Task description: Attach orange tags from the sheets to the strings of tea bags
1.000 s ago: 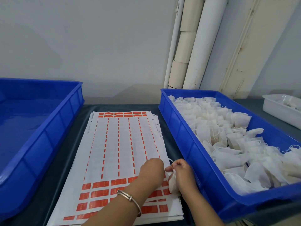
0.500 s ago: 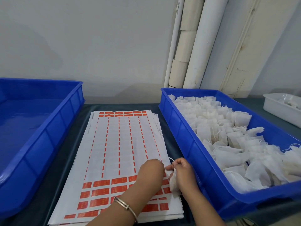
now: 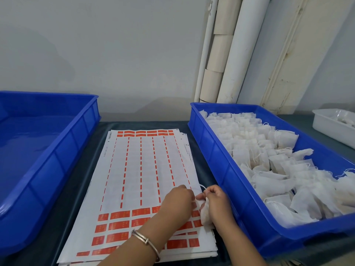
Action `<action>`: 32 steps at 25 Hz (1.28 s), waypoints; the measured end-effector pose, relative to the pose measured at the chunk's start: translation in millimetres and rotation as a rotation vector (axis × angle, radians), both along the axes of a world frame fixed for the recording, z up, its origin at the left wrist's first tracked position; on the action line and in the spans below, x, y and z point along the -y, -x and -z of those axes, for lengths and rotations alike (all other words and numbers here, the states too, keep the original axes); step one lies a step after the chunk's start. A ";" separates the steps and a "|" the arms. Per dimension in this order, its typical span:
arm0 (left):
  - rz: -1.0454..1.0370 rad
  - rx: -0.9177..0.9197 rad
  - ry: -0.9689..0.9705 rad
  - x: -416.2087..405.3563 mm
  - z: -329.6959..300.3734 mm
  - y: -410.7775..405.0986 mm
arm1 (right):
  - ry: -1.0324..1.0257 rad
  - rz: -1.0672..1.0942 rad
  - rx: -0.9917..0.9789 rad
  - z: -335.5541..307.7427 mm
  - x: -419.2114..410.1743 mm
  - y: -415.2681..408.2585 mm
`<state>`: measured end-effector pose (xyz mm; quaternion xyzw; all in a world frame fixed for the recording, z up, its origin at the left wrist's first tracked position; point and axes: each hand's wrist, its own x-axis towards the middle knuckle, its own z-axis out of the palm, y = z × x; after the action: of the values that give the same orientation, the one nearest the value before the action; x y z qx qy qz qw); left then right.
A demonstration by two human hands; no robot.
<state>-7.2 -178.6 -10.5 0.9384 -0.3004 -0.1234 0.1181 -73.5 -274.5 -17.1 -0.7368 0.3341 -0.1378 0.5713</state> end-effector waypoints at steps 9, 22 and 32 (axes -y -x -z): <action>-0.092 0.140 0.265 -62.6 -23.3 13.1 | -0.052 -0.005 -0.057 -11.3 -1.0 0.1; -0.059 -0.005 0.037 -185.2 -0.5 -5.6 | 0.175 -0.040 -0.108 -23.0 -22.2 -17.2; -0.081 0.009 0.030 -192.7 7.9 -29.4 | 0.158 -0.263 -0.418 -25.9 -8.3 -9.0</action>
<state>22.3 14.1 -18.5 0.9484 -0.2647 -0.1101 0.1357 -64.6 -266.2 8.8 -0.8289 0.3345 0.0674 0.4434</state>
